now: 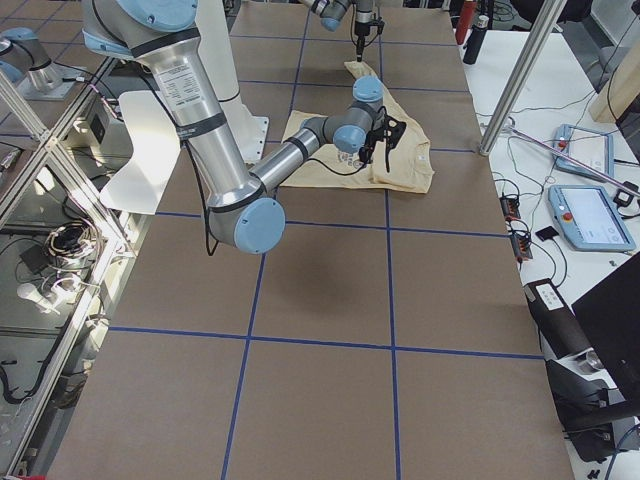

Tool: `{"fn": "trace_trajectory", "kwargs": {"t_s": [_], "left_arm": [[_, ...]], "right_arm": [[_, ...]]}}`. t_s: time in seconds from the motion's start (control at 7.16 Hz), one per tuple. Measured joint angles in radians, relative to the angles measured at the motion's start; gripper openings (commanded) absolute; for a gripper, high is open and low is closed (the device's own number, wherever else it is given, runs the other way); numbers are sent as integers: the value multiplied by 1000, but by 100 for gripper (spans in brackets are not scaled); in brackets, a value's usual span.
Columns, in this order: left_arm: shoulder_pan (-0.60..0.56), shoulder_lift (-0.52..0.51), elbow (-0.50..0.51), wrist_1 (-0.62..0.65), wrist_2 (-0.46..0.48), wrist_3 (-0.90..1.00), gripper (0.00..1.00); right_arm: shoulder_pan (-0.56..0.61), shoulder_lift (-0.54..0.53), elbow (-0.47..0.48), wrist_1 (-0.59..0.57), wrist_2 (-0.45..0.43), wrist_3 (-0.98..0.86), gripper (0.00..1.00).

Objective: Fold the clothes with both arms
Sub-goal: 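Release the sleeve and withdraw the right gripper while the left gripper grasps the other cuff, then fold the held sleeve with the left gripper across the shirt body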

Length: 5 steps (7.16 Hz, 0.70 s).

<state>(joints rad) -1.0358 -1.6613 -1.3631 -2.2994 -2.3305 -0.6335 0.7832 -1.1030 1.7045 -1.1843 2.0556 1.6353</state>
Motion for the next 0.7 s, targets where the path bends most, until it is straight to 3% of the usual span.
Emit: {"fn": "trace_trajectory", "kwargs": {"t_s": [0.42, 0.7], "left_arm": [[1, -31, -87, 10, -56, -96, 0], [18, -212, -129, 17, -101, -386, 0]], "right_arm": [[22, -95, 74, 0, 8, -19, 99], [40, -225, 145, 5, 9, -119, 99]]}}
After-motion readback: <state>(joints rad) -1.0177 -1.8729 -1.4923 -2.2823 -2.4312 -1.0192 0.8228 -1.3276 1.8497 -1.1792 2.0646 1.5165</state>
